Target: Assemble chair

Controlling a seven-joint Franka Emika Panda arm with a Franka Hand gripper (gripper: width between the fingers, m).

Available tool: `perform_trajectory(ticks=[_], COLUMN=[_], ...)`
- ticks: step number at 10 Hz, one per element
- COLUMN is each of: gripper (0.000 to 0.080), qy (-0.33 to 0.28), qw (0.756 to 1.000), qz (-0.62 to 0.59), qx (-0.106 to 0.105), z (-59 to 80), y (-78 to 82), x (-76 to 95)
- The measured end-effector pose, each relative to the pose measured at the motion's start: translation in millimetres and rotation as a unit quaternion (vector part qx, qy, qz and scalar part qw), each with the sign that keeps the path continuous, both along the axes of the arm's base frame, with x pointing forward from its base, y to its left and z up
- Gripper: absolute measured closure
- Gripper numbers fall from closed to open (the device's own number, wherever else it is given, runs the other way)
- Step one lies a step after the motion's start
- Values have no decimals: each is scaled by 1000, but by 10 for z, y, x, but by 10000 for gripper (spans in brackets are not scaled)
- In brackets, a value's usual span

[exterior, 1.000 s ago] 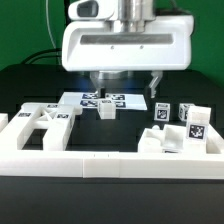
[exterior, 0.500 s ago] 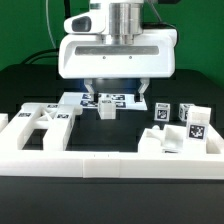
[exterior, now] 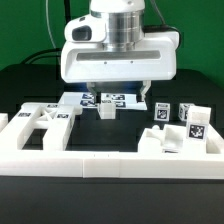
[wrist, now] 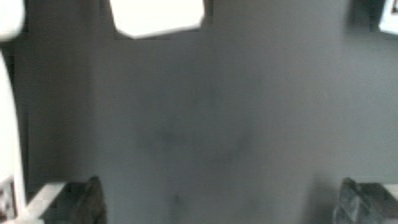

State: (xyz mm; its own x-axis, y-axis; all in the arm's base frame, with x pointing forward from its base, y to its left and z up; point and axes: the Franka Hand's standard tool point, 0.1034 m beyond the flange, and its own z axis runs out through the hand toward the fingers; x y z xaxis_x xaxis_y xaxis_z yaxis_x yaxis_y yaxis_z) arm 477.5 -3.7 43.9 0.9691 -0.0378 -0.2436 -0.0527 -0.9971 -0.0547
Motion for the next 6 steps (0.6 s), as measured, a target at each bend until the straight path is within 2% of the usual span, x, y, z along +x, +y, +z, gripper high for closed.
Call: perform_trajectory(ticks=[2, 3, 5, 6], gripper=[150, 150, 150, 150], qy=[41, 86, 135, 181], qw=[999, 996, 991, 983], qz=[4, 4, 8, 36], qx=[2, 10, 16, 0], z=[-62, -47, -75, -64], y=[-34, -5, 6, -62], x=[-61, -127, -99, -177])
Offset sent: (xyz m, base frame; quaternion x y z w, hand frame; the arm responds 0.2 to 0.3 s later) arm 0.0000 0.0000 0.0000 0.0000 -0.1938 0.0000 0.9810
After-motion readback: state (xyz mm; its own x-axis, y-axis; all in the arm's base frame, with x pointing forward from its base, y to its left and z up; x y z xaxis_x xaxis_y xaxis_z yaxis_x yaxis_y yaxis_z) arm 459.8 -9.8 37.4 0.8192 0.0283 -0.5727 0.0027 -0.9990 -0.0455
